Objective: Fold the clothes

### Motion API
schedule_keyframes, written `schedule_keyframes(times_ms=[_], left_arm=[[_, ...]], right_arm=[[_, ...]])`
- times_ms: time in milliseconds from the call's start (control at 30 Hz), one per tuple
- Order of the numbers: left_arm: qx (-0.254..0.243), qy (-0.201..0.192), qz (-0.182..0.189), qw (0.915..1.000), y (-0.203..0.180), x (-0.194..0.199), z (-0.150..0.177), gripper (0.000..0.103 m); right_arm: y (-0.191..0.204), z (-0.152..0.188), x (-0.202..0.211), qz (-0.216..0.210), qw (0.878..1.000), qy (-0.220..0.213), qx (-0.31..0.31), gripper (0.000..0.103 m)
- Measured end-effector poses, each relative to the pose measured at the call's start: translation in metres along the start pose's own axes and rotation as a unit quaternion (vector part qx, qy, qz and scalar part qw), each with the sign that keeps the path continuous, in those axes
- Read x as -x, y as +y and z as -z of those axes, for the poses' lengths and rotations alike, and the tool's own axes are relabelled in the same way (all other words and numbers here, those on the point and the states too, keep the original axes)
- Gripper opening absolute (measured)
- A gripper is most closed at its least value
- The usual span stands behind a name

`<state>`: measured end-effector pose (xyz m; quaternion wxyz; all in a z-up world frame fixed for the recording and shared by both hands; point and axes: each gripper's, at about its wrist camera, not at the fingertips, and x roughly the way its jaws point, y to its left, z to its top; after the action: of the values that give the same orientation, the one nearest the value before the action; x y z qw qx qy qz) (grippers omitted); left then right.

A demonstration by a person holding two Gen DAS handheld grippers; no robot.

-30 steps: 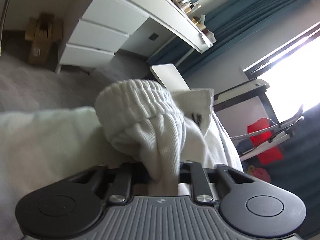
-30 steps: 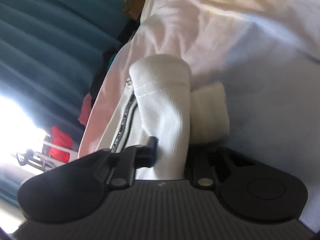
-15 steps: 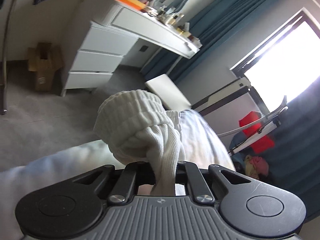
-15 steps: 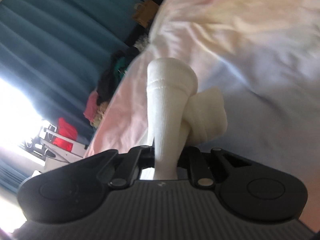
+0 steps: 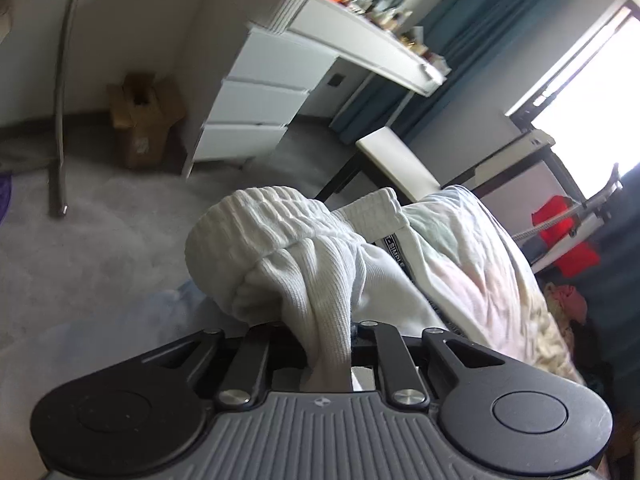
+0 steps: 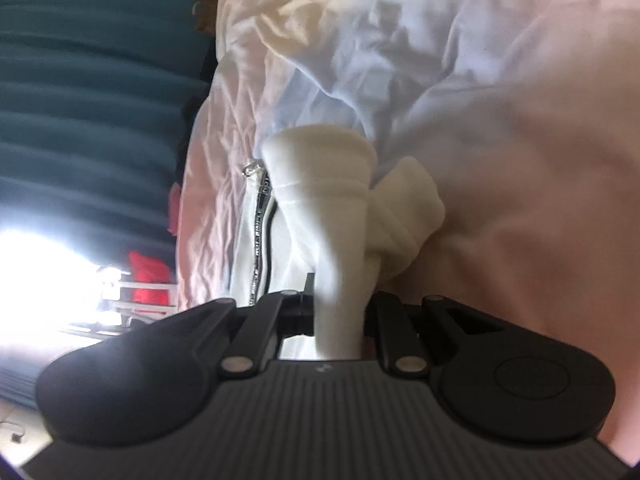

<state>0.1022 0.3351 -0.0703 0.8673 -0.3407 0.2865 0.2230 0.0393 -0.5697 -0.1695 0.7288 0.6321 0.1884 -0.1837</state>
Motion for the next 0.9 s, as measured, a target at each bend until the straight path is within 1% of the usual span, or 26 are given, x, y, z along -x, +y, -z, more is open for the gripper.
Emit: schedule_keyframes(times_ms=[33, 67, 100, 133, 167, 200, 233, 267, 300, 333, 367, 400, 467, 500, 567, 633, 667, 733, 833, 867, 900], left_arm=[[-0.018, -0.006, -0.003, 0.9998, -0.005, 0.0, 0.003, 0.019], [-0.029, -0.01, -0.006, 0.9995, -0.01, 0.0, 0.008, 0.021], [-0.04, -0.015, -0.008, 0.9991, -0.015, 0.001, 0.012, 0.028], [-0.046, -0.013, -0.01, 0.9988, -0.019, 0.003, 0.016, 0.033], [-0.052, -0.009, -0.012, 0.9985, -0.022, 0.004, 0.02, 0.044], [-0.056, -0.006, -0.017, 0.9983, -0.025, 0.008, 0.023, 0.051], [-0.058, -0.003, -0.023, 0.998, -0.027, 0.013, 0.025, 0.054], [-0.061, 0.001, -0.029, 0.9977, -0.029, 0.017, 0.027, 0.063], [-0.058, 0.001, -0.043, 0.9974, -0.034, 0.018, 0.028, 0.073], [-0.054, 0.002, -0.054, 0.9971, -0.037, 0.023, 0.028, 0.077], [-0.054, 0.003, -0.056, 0.997, -0.04, 0.029, 0.03, 0.079], [-0.055, 0.003, -0.057, 0.9969, -0.045, 0.036, 0.032, 0.08], [-0.074, -0.011, -0.053, 0.9958, -0.057, 0.053, 0.04, 0.083], [-0.1, -0.03, -0.054, 0.9931, -0.067, 0.061, 0.045, 0.083], [-0.154, -0.071, -0.06, 0.9837, -0.091, 0.077, 0.055, 0.086], [-0.181, -0.1, -0.053, 0.977, -0.108, 0.091, 0.07, 0.092], [-0.187, -0.099, -0.037, 0.9767, -0.115, 0.093, 0.077, 0.095], [-0.195, -0.086, -0.001, 0.977, -0.128, 0.094, 0.09, 0.095], [-0.211, -0.054, 0.035, 0.9753, -0.151, 0.084, 0.119, 0.095], [-0.222, -0.037, 0.051, 0.973, -0.158, 0.077, 0.13, 0.095], [-0.241, -0.013, 0.074, 0.9677, -0.167, 0.067, 0.142, 0.094]], right_arm=[[-0.001, 0.0, -0.001, -0.001, 1.0, 0.004, 0.006, 0.013], [-0.004, 0.0, -0.001, -0.003, 1.0, 0.006, 0.001, 0.014], [-0.007, 0.001, -0.001, -0.007, 1.0, 0.007, -0.01, 0.014], [-0.01, 0.002, -0.001, -0.01, 1.0, 0.007, -0.023, 0.014], [-0.012, 0.002, -0.001, -0.011, 0.999, 0.006, -0.035, 0.016], [-0.013, 0.002, -0.001, -0.011, 0.999, 0.005, -0.047, 0.018], [-0.013, 0.003, -0.001, -0.013, 0.999, 0.002, -0.051, 0.02], [-0.012, 0.003, -0.001, -0.017, 0.999, -0.001, -0.05, 0.025], [-0.011, 0.003, -0.001, -0.02, 0.999, -0.005, -0.05, 0.035], [-0.01, 0.003, -0.001, -0.023, 0.998, -0.008, -0.05, 0.042], [-0.01, 0.003, -0.001, -0.027, 0.998, -0.011, -0.049, 0.054], [-0.009, 0.003, 0.0, -0.03, 0.998, -0.015, -0.049, 0.063], [-0.007, 0.004, 0.0, -0.037, 0.998, -0.022, -0.048, 0.067], [-0.006, 0.004, 0.0, -0.04, 0.998, -0.025, -0.048, 0.067], [-0.004, 0.004, 0.0, -0.046, 0.997, -0.032, -0.047, 0.067], [-0.002, 0.004, 0.001, -0.053, 0.997, -0.039, -0.046, 0.067], [-0.002, 0.004, 0.001, -0.055, 0.997, -0.044, -0.043, 0.067], [0.0, 0.001, 0.001, -0.057, 0.996, -0.053, -0.031, 0.067], [-0.001, -0.003, -0.003, -0.058, 0.997, -0.053, -0.016, 0.067], [-0.001, -0.005, -0.004, -0.058, 0.997, -0.054, -0.011, 0.067], [-0.001, -0.005, -0.005, -0.058, 0.997, -0.055, -0.006, 0.067]])
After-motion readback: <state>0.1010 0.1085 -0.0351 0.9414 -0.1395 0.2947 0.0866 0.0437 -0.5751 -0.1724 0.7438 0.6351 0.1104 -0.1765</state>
